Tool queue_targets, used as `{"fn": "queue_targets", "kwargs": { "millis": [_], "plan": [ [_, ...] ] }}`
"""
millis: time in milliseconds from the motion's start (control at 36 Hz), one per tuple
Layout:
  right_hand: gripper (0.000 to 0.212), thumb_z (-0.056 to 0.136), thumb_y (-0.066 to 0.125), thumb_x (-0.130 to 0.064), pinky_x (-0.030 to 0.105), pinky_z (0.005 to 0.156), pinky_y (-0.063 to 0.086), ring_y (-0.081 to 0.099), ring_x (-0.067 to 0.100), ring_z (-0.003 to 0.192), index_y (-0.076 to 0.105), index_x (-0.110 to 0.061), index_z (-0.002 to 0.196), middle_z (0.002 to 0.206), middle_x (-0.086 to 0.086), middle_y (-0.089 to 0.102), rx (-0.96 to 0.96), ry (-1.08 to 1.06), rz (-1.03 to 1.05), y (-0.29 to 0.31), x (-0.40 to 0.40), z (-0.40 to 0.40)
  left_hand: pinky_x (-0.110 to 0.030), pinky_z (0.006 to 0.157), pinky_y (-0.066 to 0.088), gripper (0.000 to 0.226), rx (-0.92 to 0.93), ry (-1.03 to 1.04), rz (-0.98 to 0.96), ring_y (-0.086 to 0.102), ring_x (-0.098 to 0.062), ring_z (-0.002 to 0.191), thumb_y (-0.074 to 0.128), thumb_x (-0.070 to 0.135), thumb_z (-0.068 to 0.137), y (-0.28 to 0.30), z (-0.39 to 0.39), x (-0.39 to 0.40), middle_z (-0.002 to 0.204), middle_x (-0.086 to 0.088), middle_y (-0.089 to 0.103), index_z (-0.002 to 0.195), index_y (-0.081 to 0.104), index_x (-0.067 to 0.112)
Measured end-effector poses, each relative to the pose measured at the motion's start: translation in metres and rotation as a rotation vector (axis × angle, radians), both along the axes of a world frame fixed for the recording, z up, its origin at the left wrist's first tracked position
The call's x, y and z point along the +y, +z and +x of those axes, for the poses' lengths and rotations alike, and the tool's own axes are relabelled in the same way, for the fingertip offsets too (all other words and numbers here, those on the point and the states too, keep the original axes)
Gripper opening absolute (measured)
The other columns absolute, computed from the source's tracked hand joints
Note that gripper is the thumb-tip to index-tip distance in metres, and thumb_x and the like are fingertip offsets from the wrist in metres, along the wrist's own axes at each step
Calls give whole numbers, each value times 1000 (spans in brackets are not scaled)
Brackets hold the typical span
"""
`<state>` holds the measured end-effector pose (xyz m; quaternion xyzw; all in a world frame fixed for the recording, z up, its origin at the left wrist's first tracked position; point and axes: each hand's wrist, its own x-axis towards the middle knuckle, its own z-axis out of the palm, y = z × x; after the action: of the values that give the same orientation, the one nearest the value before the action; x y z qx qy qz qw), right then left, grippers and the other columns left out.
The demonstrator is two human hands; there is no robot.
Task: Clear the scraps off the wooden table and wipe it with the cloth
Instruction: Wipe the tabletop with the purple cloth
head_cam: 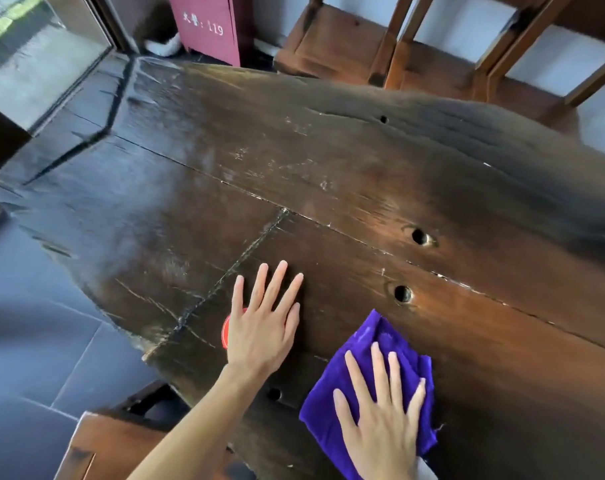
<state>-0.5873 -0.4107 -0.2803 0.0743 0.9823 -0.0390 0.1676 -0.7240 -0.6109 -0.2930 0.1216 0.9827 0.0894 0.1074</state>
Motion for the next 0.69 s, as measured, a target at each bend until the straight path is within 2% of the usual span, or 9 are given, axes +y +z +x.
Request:
{"fn": "queue_targets", "kwargs": {
  "millis": [139, 361, 528, 694],
  "plan": [
    [62, 102, 24, -62, 67, 121, 10, 15, 28, 157, 14, -42, 160, 169, 3, 20, 108, -35, 28, -10, 14, -64, -56, 126, 10, 56, 27, 7, -37, 10, -24, 159, 24, 47, 107, -9, 1, 1, 171, 5, 15, 162, 21, 36],
    [58, 104, 11, -57, 64, 123, 6, 2, 22, 158, 9, -43, 160, 172, -3, 5, 173, -19, 18, -12, 55, -225, -58, 126, 12, 57, 54, 12, -67, 12, -26, 159, 28, 46, 105, -11, 0, 2, 171, 5, 15, 161, 23, 35],
    [57, 104, 13, -56, 63, 123, 1, 8, 26, 157, 17, -41, 160, 171, 0, 11, 232, -19, -11, -14, 84, -342, -60, 124, 16, 58, 76, 19, -72, 15, -25, 158, 30, 44, 104, -13, 1, 1, 171, 5, 17, 161, 26, 35],
    [60, 102, 6, -61, 64, 123, -1, 7, 30, 157, 13, -43, 159, 171, 2, 9, 237, 10, 7, -12, 119, -440, -57, 125, 14, 56, 60, 39, -71, 17, -24, 158, 24, 46, 104, -13, 0, 1, 170, 6, 21, 160, 26, 38]
  ]
}}
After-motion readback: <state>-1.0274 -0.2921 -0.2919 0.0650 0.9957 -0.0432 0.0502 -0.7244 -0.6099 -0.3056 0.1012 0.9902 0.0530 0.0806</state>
